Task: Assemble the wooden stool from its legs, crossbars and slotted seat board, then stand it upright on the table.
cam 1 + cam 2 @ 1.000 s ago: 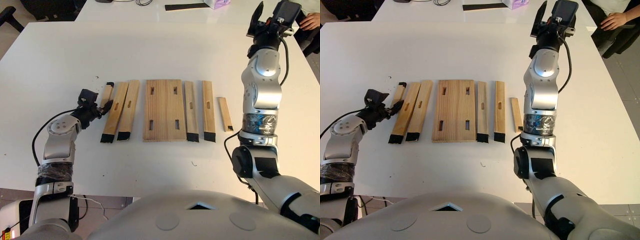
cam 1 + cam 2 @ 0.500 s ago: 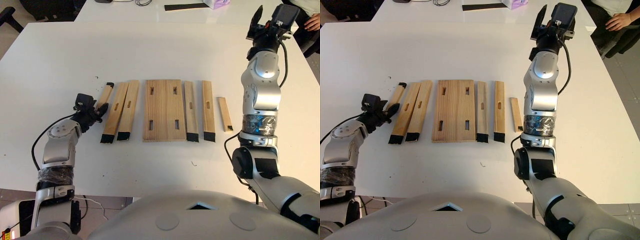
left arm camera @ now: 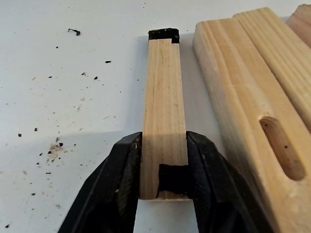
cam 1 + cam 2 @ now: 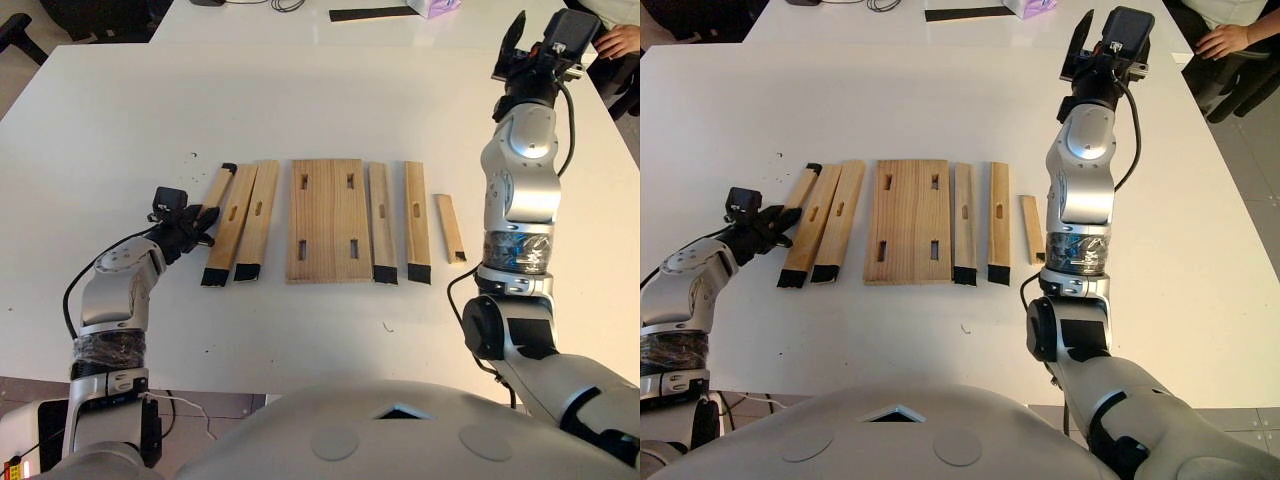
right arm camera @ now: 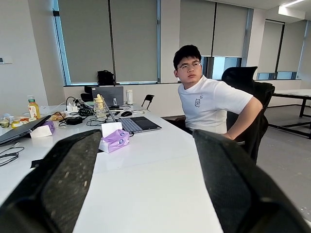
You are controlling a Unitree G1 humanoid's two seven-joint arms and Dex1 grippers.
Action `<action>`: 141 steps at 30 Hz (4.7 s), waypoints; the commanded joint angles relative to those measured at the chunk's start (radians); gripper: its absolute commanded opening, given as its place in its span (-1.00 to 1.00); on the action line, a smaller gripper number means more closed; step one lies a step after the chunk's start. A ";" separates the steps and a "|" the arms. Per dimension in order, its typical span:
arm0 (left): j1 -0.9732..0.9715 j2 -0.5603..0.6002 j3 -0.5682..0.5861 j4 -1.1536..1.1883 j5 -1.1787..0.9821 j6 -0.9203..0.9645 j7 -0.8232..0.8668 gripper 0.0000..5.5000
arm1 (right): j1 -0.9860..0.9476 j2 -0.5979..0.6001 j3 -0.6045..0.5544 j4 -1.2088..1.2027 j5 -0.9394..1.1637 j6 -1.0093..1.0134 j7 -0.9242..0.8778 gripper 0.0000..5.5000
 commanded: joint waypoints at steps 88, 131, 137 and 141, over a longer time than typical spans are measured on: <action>-0.485 -0.137 -0.193 -0.291 -0.534 0.145 -0.478 -0.53 | -0.090 -0.484 -0.019 -0.070 1.053 0.644 1.346 -0.52; -0.299 -0.436 0.058 -0.279 -0.294 -0.302 0.246 -0.10 | 0.068 -0.664 0.329 0.255 0.331 -0.094 1.685 -0.52; -0.304 -0.424 0.061 -0.276 -0.306 -0.294 0.243 -0.10 | 0.085 -0.651 0.322 0.252 0.331 -0.093 1.670 -0.52; -0.300 -0.426 0.057 -0.281 -0.310 -0.292 0.243 -0.10 | 0.082 -0.646 0.318 0.248 0.341 -0.085 1.671 -0.52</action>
